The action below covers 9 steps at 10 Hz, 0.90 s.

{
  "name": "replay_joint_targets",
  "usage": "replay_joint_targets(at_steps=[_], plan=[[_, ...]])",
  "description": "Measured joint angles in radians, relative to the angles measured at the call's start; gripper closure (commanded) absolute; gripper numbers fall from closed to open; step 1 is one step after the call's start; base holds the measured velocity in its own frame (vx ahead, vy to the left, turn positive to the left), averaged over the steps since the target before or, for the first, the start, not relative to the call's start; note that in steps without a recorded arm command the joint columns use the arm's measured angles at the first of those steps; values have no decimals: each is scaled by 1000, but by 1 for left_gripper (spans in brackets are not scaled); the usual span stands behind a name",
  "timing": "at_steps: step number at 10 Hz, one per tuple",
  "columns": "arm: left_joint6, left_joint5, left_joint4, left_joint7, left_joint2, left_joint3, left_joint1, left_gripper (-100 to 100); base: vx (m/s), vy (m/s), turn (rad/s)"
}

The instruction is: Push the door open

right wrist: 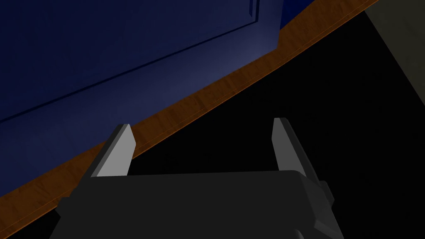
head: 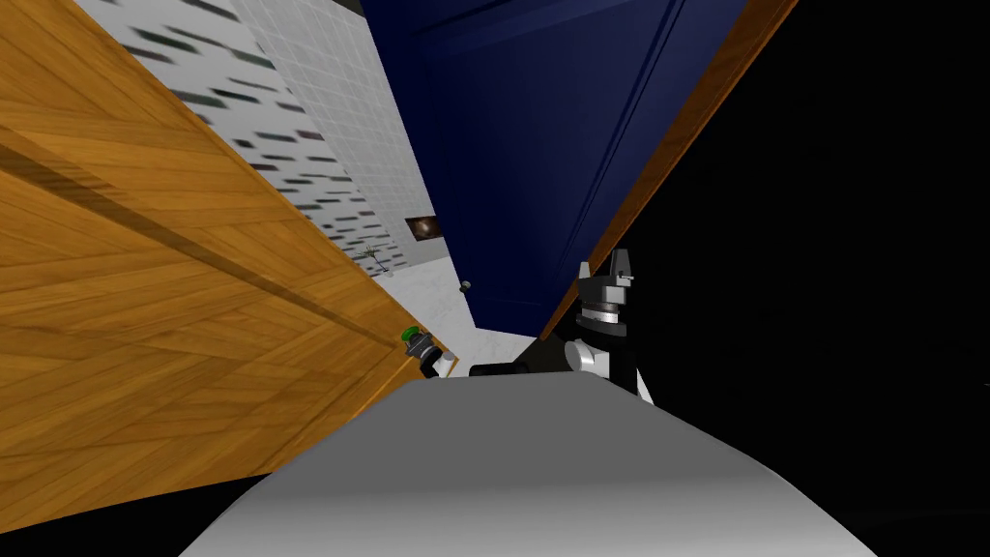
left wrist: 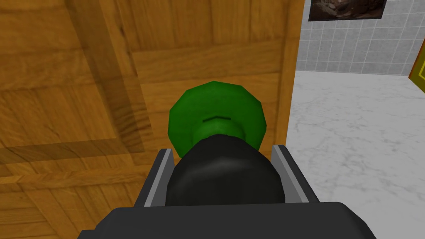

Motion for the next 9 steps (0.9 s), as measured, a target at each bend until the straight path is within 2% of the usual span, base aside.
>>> replay_joint_targets(at_steps=[1,3,5,6,8,9], plan=[[-4,8,-3,-9,-10,12,4,100,156,71,15],[-17,27,15,-15,-16,42,-8,100,168,88,30],[-24,38,-2,-31,-26,63,-6,100,125,55,16],[-27,40,-3,-33,-24,66,-6,100,59,94,-200],[-53,67,13,-42,-6,93,-9,100,68,146,-169],[-74,83,48,-44,11,111,-34,100,62,125,-72]])
